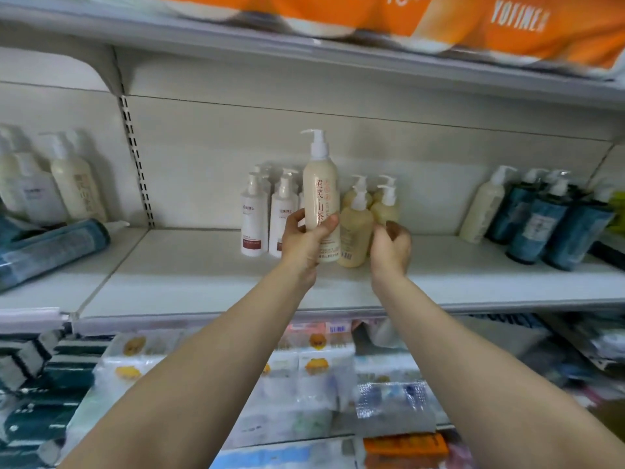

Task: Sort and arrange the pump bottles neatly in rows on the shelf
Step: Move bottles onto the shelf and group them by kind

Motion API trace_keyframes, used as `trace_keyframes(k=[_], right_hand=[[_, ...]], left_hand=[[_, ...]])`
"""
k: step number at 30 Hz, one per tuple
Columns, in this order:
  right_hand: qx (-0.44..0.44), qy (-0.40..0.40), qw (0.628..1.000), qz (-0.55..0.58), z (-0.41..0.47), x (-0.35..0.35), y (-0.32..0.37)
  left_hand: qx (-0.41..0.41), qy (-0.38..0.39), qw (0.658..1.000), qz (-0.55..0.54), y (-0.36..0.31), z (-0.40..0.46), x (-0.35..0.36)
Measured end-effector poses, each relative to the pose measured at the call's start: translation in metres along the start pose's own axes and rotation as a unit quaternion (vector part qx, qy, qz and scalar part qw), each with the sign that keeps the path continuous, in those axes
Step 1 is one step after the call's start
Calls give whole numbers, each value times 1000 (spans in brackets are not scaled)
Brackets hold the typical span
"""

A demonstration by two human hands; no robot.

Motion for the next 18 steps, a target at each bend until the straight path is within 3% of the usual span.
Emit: trace_keyframes(k=[8,18], right_hand=[[-36,134,987,81,-41,-6,21],[-66,114,986,107,-52,-62,20]], left_hand=[[-15,59,998,-6,-1,-17,26],[-55,147,987,-39,14,-48,72]])
Point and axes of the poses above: each hand's wrist, its own z-axis towards the middle knuckle, its own x-axis out of the palm, y = z × x, the point moved 3 cm from there along z, towards the middle knuckle, and after that the axes turned 9 degrees about x, right-handed, at the moved point
